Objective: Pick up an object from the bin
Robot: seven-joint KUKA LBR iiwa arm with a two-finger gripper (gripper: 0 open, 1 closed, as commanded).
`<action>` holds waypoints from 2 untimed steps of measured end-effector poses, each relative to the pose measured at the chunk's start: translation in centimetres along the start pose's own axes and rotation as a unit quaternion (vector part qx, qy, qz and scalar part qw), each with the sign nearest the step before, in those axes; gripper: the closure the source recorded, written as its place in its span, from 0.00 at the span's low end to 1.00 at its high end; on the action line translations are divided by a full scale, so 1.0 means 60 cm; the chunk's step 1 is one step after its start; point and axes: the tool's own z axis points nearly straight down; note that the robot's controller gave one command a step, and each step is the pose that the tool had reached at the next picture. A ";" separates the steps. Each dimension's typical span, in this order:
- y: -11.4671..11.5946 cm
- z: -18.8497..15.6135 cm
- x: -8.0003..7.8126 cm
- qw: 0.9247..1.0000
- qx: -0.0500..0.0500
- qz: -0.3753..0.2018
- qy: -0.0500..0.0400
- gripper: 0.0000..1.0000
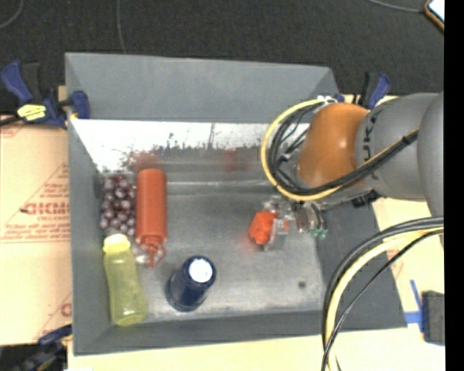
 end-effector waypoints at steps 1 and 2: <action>0.000 -0.057 0.004 1.000 0.000 0.000 0.003 1.00; -0.001 -0.118 -0.001 1.000 0.000 0.000 -0.002 1.00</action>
Offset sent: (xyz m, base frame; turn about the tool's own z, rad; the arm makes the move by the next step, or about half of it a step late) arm -0.0031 0.0002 0.0264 -0.0001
